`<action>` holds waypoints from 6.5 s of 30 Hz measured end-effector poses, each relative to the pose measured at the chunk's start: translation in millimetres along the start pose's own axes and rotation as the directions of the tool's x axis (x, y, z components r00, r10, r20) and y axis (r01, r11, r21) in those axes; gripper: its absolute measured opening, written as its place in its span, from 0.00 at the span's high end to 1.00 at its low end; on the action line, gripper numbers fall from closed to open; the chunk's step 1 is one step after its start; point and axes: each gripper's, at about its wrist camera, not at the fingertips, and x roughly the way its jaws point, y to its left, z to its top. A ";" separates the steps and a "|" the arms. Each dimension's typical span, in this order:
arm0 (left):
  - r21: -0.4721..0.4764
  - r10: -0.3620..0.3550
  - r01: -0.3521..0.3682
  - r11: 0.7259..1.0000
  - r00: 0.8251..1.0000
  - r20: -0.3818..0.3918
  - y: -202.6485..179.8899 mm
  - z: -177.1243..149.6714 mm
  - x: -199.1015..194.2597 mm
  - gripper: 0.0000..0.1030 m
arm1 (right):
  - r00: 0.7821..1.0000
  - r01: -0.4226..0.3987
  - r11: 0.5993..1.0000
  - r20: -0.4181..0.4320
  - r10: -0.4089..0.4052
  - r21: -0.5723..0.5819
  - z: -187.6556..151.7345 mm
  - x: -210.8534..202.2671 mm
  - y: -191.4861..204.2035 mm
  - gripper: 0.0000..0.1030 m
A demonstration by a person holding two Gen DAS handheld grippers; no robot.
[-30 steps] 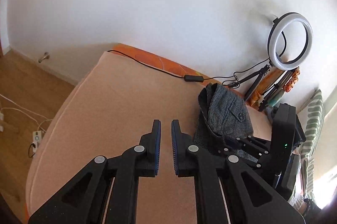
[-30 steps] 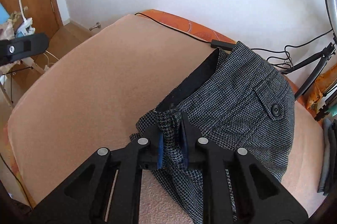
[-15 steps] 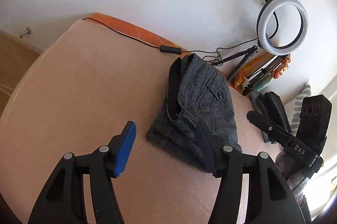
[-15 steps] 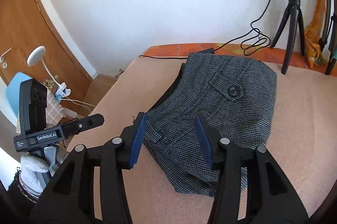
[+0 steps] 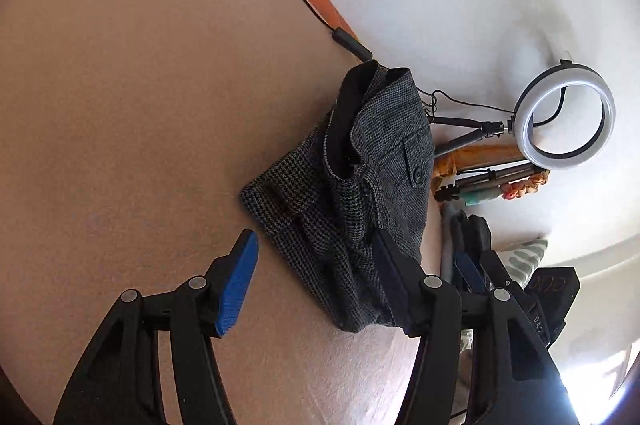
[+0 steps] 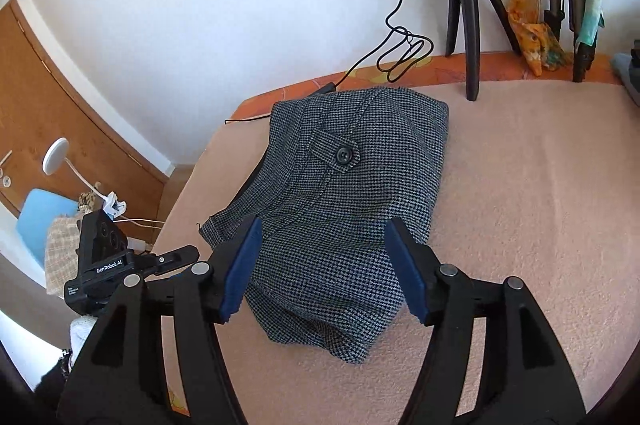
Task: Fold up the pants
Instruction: 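Lower the folded end onto the shorts and open the right tool, then grasp the folded grey shorts bundle with the left tool while the right tool grasps it, then lift the shorts bundle with both tools and carry it onto the dark clothes stack, then open both tools and release the shorts on top of the stack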
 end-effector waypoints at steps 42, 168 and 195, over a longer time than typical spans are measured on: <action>-0.128 -0.006 0.031 0.991 0.981 0.194 1.2 11.0 27.8 0.32 | 0.995 -0.060 0.950 -0.056 0.080 0.307 38.7 74.6 -107.6 0.35; 0.739 -0.275 0.195 0.645 0.961 -0.014 -395.8 -223.8 273.8 0.81 | 0.885 0.418 0.908 0.217 -0.411 0.012 210.1 -264.0 -357.1 0.84; 0.764 -0.043 0.080 0.641 0.997 -0.068 -368.1 -220.2 255.3 0.47 | 0.758 0.614 0.780 0.185 -0.625 0.121 189.4 -276.1 -373.4 0.38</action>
